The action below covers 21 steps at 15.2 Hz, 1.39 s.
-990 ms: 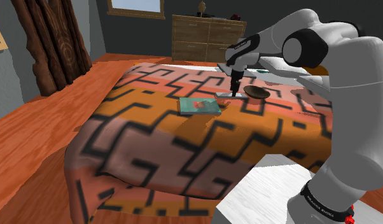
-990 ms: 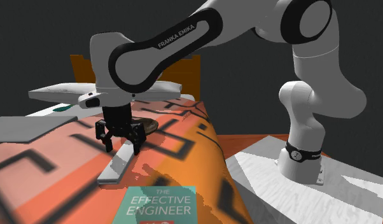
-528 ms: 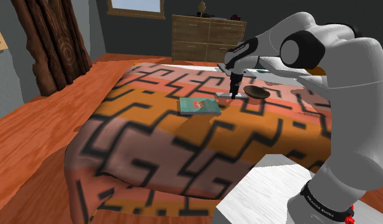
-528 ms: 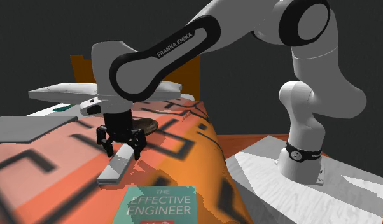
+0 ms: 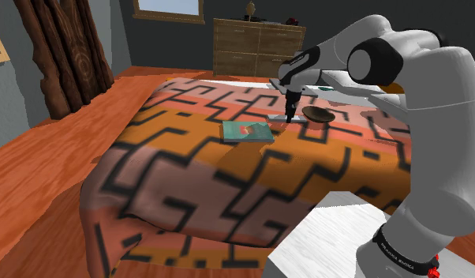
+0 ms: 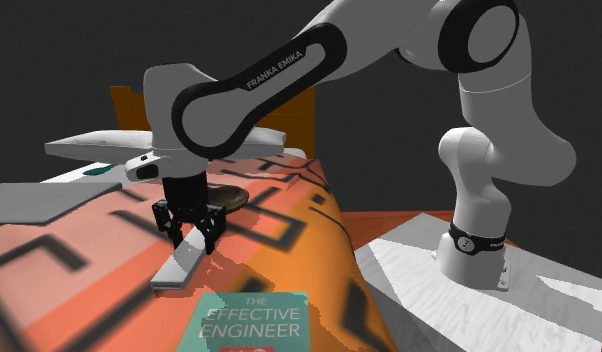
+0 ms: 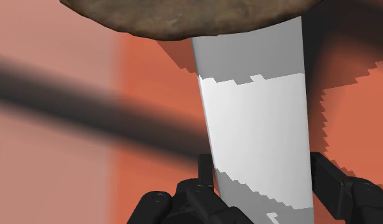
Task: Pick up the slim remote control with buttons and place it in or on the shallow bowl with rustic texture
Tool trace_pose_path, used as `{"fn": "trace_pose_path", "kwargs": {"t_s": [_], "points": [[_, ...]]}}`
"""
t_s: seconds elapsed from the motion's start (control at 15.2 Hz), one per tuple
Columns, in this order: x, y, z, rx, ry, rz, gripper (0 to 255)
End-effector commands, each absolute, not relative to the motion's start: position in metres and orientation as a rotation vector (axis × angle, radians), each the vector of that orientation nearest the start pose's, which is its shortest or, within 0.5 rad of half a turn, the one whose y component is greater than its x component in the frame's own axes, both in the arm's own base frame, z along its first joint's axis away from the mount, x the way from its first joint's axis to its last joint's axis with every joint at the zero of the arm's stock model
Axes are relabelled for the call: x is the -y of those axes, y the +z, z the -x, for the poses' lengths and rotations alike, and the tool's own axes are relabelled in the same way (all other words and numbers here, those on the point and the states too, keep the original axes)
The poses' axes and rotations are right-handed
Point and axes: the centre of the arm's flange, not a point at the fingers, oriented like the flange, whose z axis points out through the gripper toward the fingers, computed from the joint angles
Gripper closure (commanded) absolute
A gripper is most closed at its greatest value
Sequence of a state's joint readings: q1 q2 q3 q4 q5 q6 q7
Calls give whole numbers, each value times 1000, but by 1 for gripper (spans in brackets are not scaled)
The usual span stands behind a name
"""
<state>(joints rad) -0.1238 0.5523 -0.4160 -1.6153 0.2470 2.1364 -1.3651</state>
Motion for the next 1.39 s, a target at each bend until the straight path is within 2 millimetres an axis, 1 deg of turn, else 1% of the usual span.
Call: {"fn": "trace_pose_path", "kwargs": {"t_s": [0.0,0.26,1.32], "points": [[310,326,-612,1160,-13,2939,255],[310,326,-612,1160,-13,2939,255],[310,410,-612,1160,-13,2939,255]]}}
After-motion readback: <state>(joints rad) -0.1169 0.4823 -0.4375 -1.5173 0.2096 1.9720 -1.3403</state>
